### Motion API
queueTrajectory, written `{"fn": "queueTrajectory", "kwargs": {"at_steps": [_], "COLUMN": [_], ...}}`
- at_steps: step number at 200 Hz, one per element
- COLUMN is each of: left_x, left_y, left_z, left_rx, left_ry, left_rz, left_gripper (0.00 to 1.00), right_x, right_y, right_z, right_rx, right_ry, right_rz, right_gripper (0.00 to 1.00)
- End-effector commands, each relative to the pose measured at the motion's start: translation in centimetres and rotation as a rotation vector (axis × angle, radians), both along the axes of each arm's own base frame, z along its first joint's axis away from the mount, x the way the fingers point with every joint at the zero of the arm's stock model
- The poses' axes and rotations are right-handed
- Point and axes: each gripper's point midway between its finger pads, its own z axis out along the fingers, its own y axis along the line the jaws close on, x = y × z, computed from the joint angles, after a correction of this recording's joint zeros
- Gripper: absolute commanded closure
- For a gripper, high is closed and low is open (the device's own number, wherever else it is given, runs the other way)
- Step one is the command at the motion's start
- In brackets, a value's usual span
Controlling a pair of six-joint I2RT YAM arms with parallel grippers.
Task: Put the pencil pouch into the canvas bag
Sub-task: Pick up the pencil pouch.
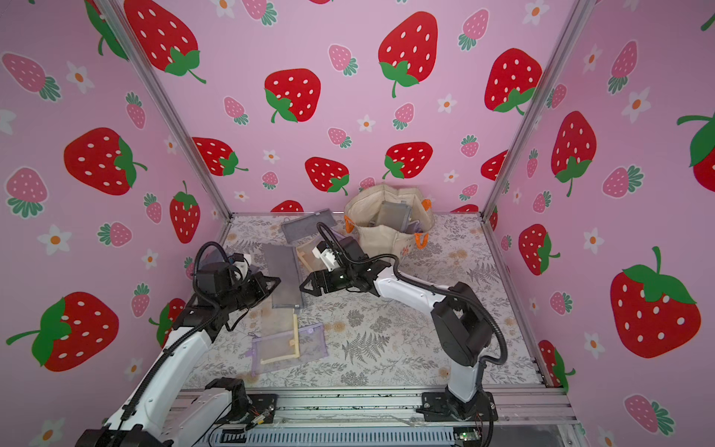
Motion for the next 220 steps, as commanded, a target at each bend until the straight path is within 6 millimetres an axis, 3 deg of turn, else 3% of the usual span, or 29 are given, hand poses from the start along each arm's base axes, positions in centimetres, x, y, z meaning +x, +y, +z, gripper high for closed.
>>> {"fn": "queueTrajectory", "kwargs": {"at_steps": [1, 40, 72, 95, 134, 165, 196, 220], "left_x": [-1.2, -2.4, -4.0, -5.3, -6.4, -6.9, -6.7, -6.6], "left_y": [-1.1, -4.4, -8.1, -10.9, -15.1, -16.6, -16.9, -16.8], "left_z": [3.1, 9.5, 14.1, 16.1, 17.4, 17.5, 16.9, 16.7], "left_rx": [0.000, -0.034, -0.064, -0.062, -0.104, -0.113, -0.116, -0.114], "left_ry": [-0.060, -0.262, -0.412, -0.495, -0.557, -0.565, -0.550, -0.543], "left_rz": [-0.094, -0.261, -0.396, -0.483, -0.613, -0.648, -0.643, -0.629], "left_gripper": [1.00, 1.00, 1.00, 1.00, 1.00, 1.00, 1.00, 1.00], "right_x": [0.7, 1.6, 1.8, 1.6, 1.0, 0.4, -0.1, -0.3], "right_y": [-2.4, -7.3, -10.6, -11.6, -11.4, -11.6, -12.0, -12.5], "right_z": [2.7, 8.2, 10.5, 11.6, 12.3, 13.8, 15.1, 15.6], "right_rx": [0.028, 0.127, 0.199, 0.265, 0.309, 0.364, 0.389, 0.398], "right_ry": [-0.004, -0.042, -0.049, -0.036, -0.038, -0.088, -0.135, -0.162], "right_rz": [-0.058, -0.151, -0.216, -0.211, -0.169, -0.148, -0.139, -0.150], "right_gripper": [0.15, 0.12, 0.11, 0.10, 0.12, 0.19, 0.37, 0.59]}}
